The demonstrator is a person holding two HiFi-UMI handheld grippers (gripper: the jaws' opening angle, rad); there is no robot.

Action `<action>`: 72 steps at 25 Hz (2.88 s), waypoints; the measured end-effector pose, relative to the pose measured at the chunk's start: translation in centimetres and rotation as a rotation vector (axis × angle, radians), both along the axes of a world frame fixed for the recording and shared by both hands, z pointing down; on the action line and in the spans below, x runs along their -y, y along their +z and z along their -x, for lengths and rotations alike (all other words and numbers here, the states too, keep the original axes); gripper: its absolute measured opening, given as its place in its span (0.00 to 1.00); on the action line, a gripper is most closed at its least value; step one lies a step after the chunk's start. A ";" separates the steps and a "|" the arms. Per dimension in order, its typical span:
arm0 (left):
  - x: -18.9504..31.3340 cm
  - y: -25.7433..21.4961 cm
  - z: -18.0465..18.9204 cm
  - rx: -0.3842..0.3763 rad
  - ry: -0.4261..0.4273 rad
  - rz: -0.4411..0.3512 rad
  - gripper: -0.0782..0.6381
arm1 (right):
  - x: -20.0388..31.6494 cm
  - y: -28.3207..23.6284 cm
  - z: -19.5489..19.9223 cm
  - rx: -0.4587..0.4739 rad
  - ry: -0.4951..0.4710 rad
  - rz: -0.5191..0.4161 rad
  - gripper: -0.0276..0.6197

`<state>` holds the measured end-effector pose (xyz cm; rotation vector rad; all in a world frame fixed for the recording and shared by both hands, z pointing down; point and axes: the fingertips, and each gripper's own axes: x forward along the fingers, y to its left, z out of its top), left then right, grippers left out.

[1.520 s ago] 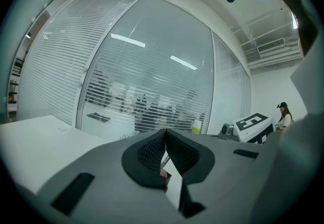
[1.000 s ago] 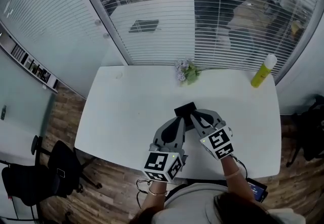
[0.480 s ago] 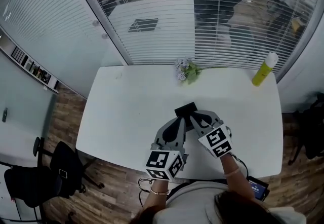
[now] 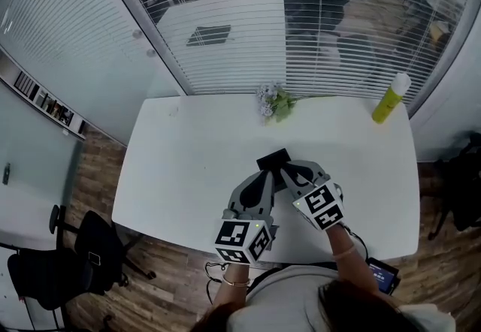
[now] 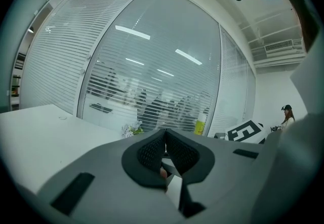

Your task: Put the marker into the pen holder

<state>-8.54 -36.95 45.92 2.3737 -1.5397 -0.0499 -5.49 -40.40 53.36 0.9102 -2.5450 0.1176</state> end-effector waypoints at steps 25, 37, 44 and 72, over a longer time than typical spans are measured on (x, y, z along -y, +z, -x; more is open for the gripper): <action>-0.5 -0.4 -0.5 0.003 0.019 -0.005 0.14 | -0.5 0.4 -1.4 -0.032 0.029 0.015 0.16; -1.0 -0.2 -0.1 0.011 0.006 0.012 0.14 | -0.7 -1.2 -2.2 0.007 0.056 -0.033 0.19; -1.7 -0.8 0.7 0.015 -0.015 0.002 0.14 | -1.4 -4.0 -2.9 0.064 0.090 -0.094 0.14; -10.6 -2.6 0.4 0.060 0.002 -0.062 0.14 | -11.4 -7.8 -6.1 0.147 0.182 -0.212 0.09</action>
